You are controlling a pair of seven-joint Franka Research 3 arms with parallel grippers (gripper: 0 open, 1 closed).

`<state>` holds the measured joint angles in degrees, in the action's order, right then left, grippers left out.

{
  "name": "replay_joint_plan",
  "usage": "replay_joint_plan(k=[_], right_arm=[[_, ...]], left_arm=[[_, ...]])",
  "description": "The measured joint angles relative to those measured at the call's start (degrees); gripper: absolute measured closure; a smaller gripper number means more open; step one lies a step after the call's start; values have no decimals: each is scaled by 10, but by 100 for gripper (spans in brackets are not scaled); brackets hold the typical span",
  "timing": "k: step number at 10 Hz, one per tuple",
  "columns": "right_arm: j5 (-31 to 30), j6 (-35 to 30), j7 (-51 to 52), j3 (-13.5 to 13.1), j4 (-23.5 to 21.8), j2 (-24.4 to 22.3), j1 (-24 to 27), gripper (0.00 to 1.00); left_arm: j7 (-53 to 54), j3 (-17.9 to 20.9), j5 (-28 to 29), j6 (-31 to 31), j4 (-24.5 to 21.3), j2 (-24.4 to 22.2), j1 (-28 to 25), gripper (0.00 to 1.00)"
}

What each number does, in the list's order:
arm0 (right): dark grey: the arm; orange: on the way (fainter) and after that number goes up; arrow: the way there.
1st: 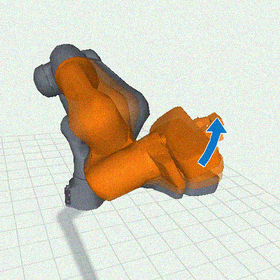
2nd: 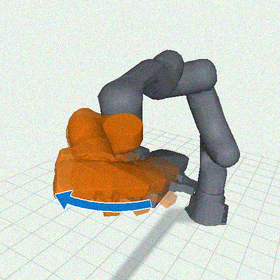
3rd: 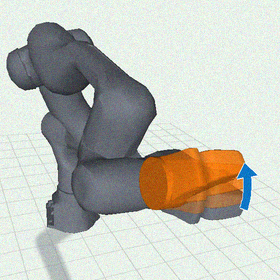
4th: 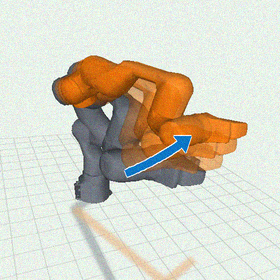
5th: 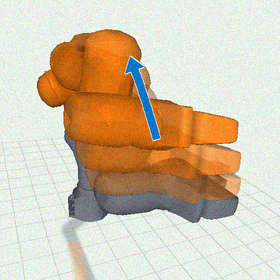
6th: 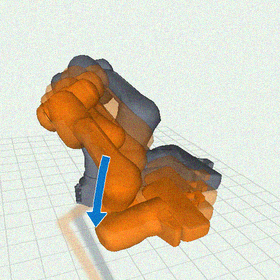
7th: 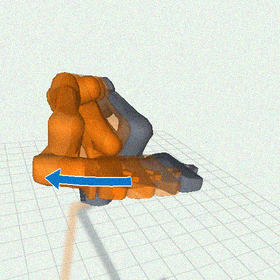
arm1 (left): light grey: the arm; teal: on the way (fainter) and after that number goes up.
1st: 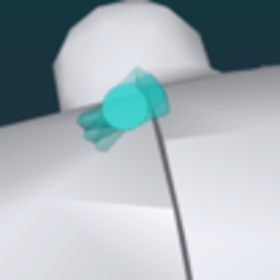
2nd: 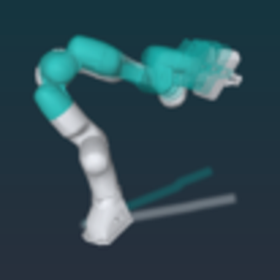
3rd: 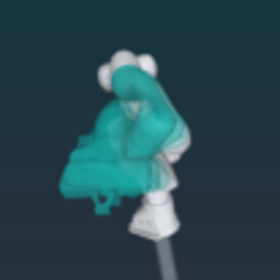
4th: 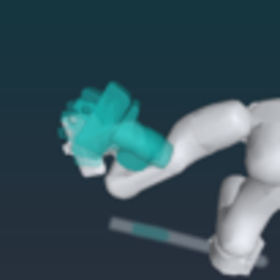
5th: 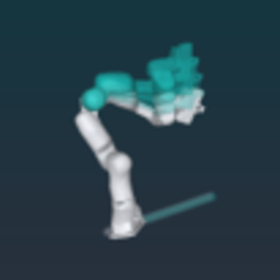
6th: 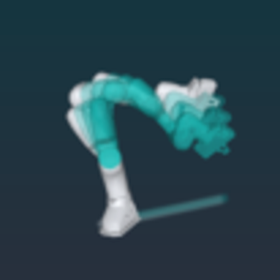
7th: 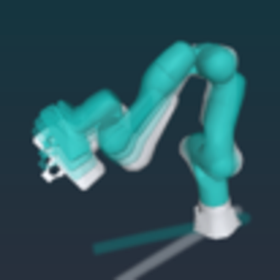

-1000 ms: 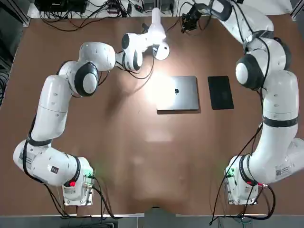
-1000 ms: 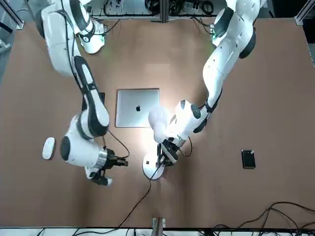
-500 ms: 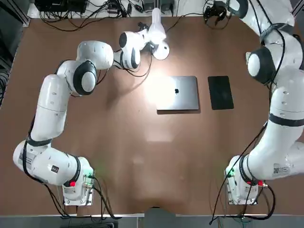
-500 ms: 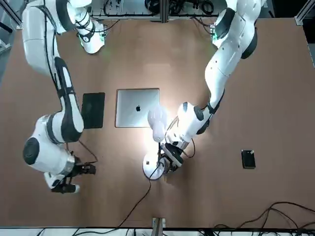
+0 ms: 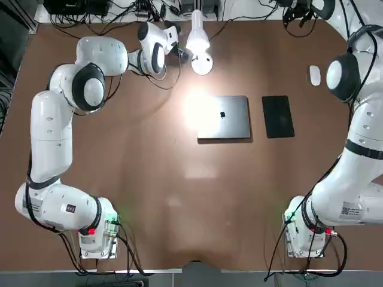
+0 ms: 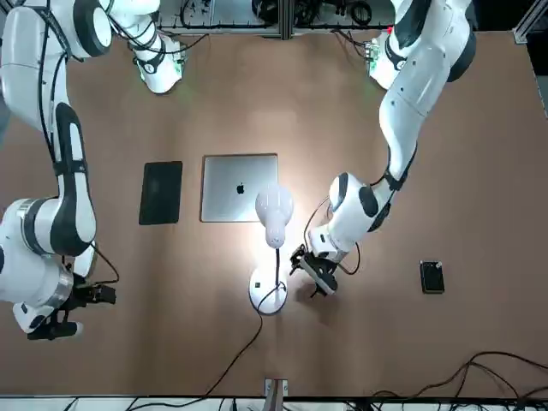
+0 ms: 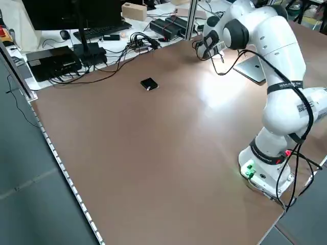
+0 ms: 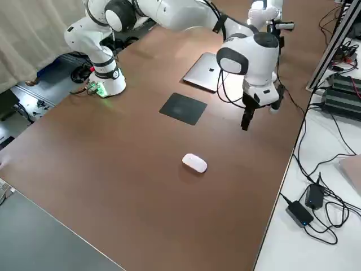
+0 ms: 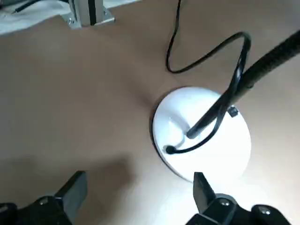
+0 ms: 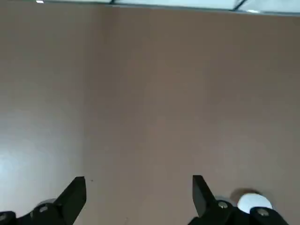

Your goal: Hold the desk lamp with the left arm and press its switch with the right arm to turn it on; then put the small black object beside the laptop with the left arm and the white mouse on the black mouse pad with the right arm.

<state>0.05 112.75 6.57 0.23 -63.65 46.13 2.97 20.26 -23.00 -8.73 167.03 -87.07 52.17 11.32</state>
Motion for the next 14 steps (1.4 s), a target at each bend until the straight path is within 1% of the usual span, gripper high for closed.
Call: replay_joint_plan(k=[2,4,5,6,7,8,9,10,11,12,13,14], right_arm=[[-8,-8,0,-3,-7,-10,1,0],[-37,-8,1,-8,-15,-12,3,0],[-47,-8,13,-13,-20,-13,13,0],[-49,-7,39,-16,-27,-13,35,0],[-49,-7,71,-17,-43,-14,64,0],[-49,3,94,-17,-80,-16,95,0],[-49,60,109,-17,-146,-28,123,0],[-49,153,122,-17,-236,-51,144,0],[-49,225,140,-16,-320,-75,159,0],[-49,259,156,-16,-373,-92,172,0],[-49,267,163,-14,-396,-104,180,0],[-47,266,163,-7,-402,-111,182,0]], left_arm=[[-64,4,-2,-113,-1,-33,-33,0],[-105,35,9,-225,2,-87,-64,0],[-112,50,9,-285,5,-120,-71,0],[-116,60,9,-339,11,-152,-82,0],[-119,64,9,-384,16,-182,-98,0],[-121,65,21,-422,19,-209,-120,0],[-123,66,36,-453,19,-232,-141,0],[-133,66,42,-479,19,-248,-159,0],[-145,67,49,-499,18,-254,-174,0],[-154,68,61,-507,17,-254,-189,0],[-161,71,73,-514,14,-255,-202,0],[-163,91,80,-521,9,-258,-200,0]])
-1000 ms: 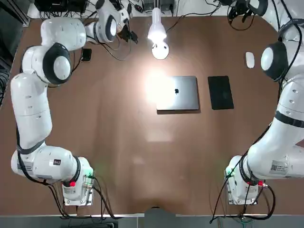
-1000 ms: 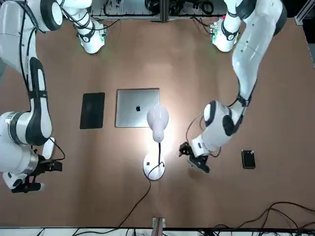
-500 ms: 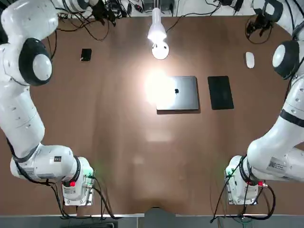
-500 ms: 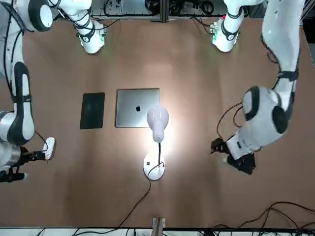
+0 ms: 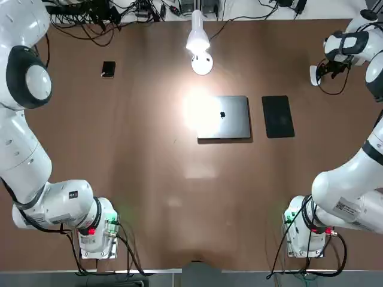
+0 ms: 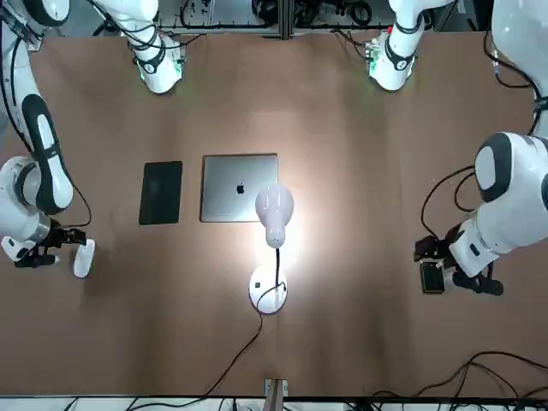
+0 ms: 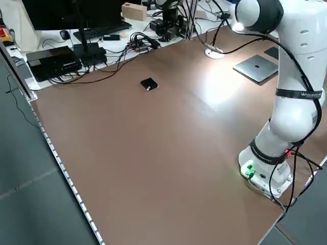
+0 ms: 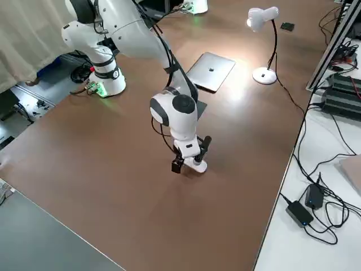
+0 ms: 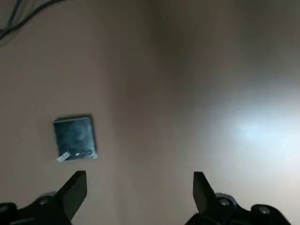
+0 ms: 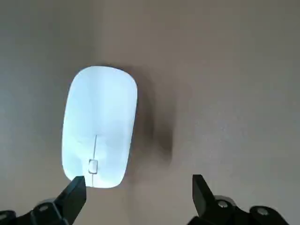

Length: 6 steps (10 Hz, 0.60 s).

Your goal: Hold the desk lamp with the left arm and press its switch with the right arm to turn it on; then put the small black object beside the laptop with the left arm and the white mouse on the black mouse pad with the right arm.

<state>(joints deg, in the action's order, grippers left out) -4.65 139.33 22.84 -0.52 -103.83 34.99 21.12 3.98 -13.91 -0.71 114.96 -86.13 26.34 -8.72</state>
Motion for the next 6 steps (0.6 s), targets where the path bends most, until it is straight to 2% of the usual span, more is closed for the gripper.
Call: replay_joint_plan(k=[2,4,6], right_arm=[[27,-16,-1,20,-2,-6,-1,0],[38,-20,-4,27,-4,-6,-6,0],[39,-10,-8,26,-3,-6,-5,0]], left_arm=[[1,83,2,8,-19,-2,34,0],[2,119,1,64,-45,23,37,0],[2,142,-5,149,-68,72,34,0]])
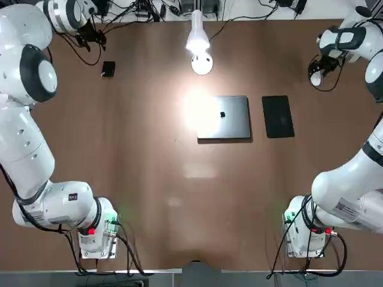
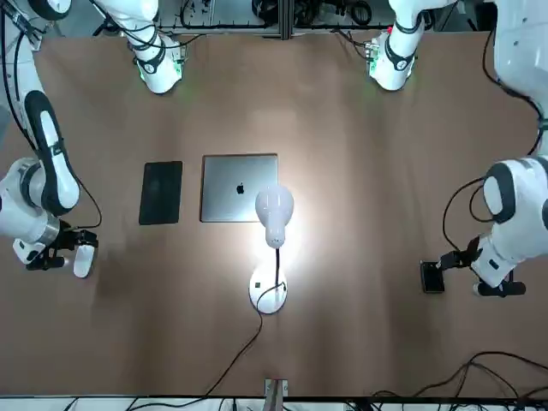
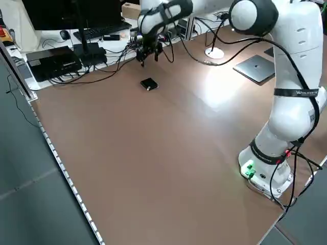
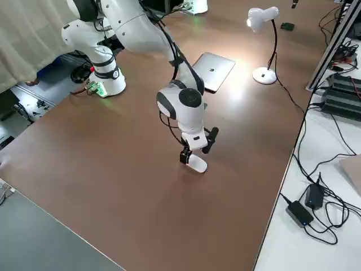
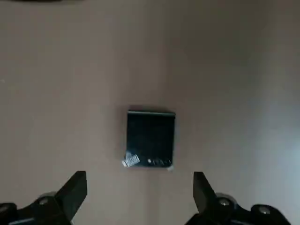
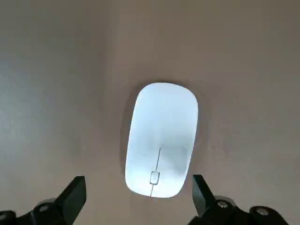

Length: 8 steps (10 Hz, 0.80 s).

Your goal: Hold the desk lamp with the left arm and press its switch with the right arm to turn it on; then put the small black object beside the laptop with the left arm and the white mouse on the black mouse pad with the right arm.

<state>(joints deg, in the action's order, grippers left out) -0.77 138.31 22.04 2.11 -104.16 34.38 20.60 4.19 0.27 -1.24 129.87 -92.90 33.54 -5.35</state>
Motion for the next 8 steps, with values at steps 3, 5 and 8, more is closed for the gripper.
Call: replay_joint_plan(k=[3,5,8], right_arm=[[30,16,-12,-1,10,8,2,0],[42,52,-13,-1,10,27,1,0],[42,82,-15,-1,20,49,1,0]], left_arm=[[2,11,-4,22,2,35,2,0],[1,12,-30,24,14,54,12,0],[3,16,-32,69,19,92,15,0]])
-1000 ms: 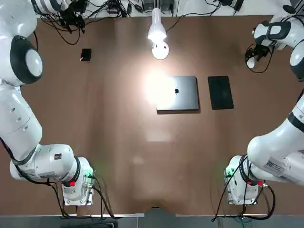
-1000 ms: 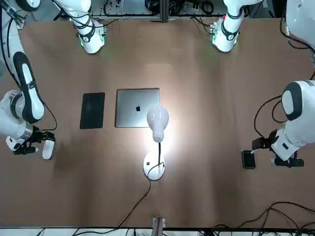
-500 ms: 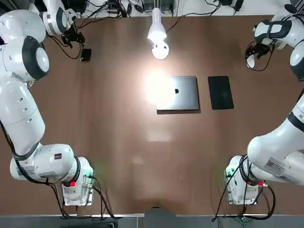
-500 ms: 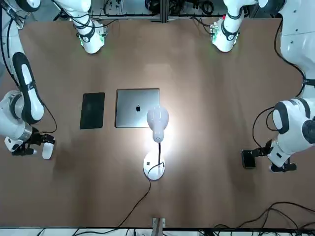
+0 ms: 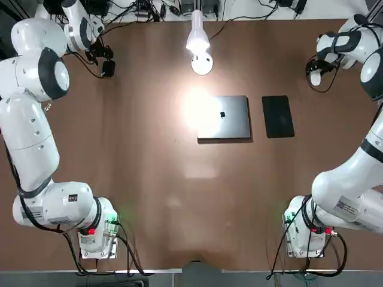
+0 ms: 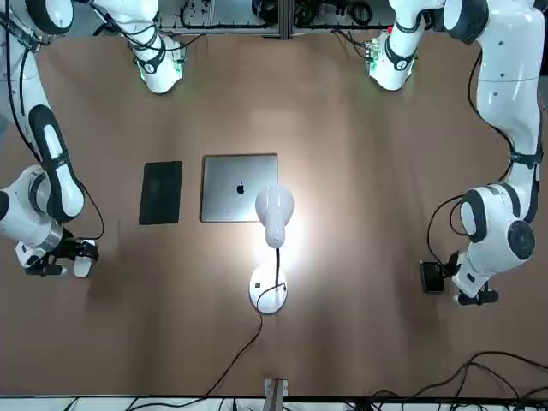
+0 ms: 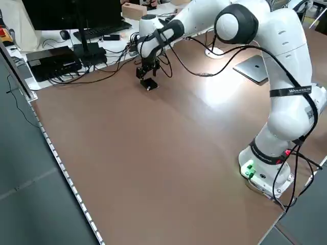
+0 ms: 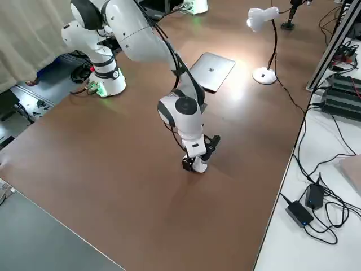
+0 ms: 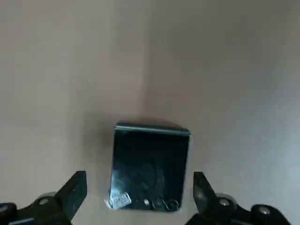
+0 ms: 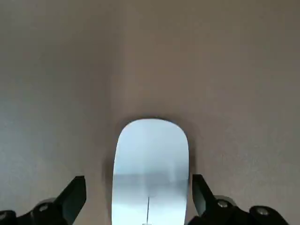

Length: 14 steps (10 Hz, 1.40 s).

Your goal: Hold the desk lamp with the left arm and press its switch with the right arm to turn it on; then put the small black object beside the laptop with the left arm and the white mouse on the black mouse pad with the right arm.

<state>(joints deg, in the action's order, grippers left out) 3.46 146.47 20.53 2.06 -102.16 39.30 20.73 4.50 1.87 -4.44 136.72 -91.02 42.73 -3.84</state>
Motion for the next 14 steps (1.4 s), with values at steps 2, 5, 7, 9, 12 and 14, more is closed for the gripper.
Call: replay_joint_plan(k=[2,5,7,9,12,14], right_arm=[[0,0,0,0,14,8,0,8],[0,-1,-1,1,22,15,-1,37],[0,-21,-1,2,26,15,-7,37],[0,-120,-9,5,41,-5,-36,37],[0,-243,-75,6,-7,-128,-124,37],[0,-225,-81,6,-106,-196,-140,37]], left_arm=[[2,3,3,15,2,16,-2,0],[1,3,3,22,7,18,0,0],[1,3,3,22,8,18,1,0],[1,3,3,22,7,20,2,0],[1,1,3,27,7,25,6,0],[1,1,3,28,7,26,6,0]])
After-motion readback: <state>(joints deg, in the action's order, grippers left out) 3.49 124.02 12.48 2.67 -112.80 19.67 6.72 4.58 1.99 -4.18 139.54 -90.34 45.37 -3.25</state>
